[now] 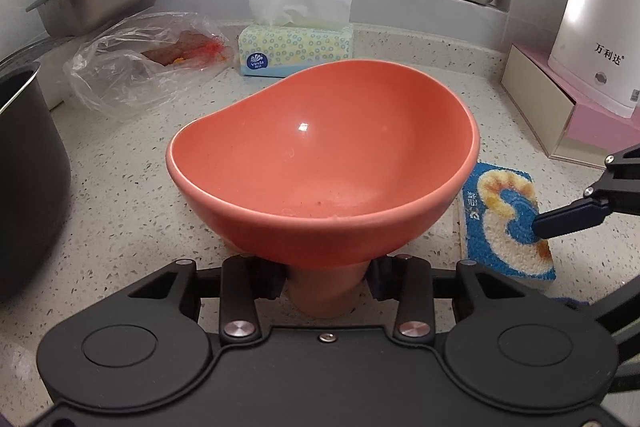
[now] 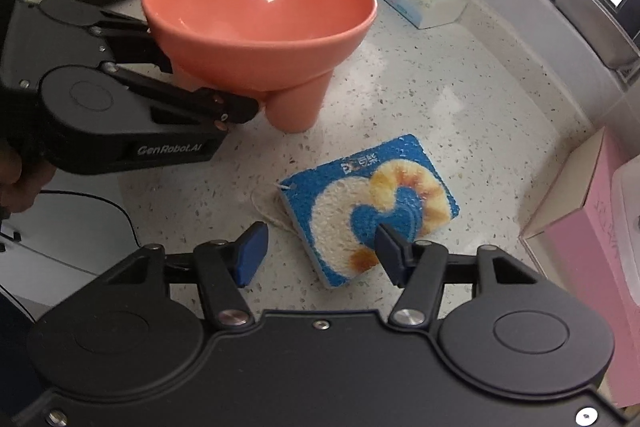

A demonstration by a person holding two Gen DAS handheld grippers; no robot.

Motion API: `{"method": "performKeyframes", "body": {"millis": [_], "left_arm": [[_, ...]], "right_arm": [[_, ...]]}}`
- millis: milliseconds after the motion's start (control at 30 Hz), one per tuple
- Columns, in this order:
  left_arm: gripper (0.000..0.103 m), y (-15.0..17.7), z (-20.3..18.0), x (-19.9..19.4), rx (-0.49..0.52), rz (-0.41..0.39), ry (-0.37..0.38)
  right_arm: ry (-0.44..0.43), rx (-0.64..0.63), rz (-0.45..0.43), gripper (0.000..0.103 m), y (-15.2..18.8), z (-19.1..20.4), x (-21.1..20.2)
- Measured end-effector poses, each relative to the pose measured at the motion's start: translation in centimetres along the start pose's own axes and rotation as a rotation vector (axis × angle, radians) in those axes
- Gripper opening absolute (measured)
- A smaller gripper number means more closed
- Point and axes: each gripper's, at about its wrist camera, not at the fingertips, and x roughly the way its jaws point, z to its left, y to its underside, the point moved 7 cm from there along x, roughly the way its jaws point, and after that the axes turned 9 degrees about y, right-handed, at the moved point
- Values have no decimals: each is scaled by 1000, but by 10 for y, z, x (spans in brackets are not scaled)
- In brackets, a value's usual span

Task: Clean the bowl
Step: 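Grasp the blue sponge edge with the right gripper while the left gripper holds the bowl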

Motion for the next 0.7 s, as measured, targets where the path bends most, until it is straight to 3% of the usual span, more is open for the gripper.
{"method": "performKeyframes", "body": {"millis": [133, 233, 367, 400, 533, 700], "left_arm": [[38, -2, 3, -2, 7, 25, 3], [38, -3, 4, -5, 7, 31, 10], [38, -7, 5, -9, -2, 29, 17], [37, -8, 5, -11, 0, 26, 17], [37, -14, 4, -19, 16, 9, 12], [37, -15, 6, -28, 35, 1, 9]], "right_arm": [[13, 40, -3, 59, 0, -6, 4], [29, 12, -1, 44, 0, -7, 5], [43, -40, -4, 35, 0, -2, 4], [45, -34, -10, 26, 0, -2, 3], [62, 74, -52, 12, -5, -16, -11], [32, 214, -100, 8, -8, -38, -34]]}}
